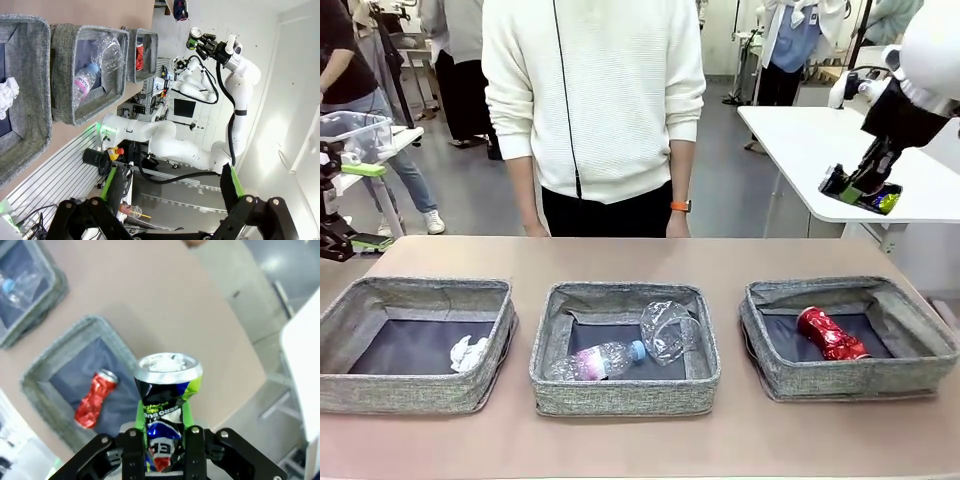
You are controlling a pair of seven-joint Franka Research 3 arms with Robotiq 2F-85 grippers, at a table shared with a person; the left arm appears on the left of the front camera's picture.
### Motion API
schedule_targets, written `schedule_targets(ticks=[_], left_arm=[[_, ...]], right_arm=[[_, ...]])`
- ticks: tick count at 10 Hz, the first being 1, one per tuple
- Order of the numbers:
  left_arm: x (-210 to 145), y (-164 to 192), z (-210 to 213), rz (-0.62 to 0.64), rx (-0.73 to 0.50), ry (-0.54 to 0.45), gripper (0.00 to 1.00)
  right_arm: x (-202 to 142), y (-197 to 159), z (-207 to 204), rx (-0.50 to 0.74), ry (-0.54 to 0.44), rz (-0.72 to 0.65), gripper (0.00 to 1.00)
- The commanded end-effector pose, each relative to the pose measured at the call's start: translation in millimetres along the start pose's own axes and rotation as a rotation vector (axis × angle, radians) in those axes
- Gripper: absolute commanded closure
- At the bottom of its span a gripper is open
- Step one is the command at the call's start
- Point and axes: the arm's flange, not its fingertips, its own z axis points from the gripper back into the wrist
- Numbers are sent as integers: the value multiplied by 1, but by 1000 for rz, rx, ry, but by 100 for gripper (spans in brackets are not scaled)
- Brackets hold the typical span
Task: Sort the waste into the appropriate baskets.
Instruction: Pick up the waste item pointed out by the person.
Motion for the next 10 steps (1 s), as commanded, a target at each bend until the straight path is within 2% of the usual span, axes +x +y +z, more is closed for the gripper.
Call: schedule_targets(ticks=[1, 2, 5, 7, 10], left_arm=[[-2, -2, 0, -15, -4, 5, 0], [-2, -2, 0, -15, -4, 5, 0], [-2, -2, 0, -15, -4, 5, 0], [-2, -2, 0, -15, -4, 5, 0], [-2, -2, 0, -15, -4, 5, 0]], right_arm=[[48, 16, 42, -49, 181, -216, 70], [76, 33, 62, -92, 224, -313, 70], [147, 92, 99, -101, 298, -559, 70], [210, 136, 124, 29, 318, -775, 70], [298, 192, 134, -89, 297, -1007, 70]])
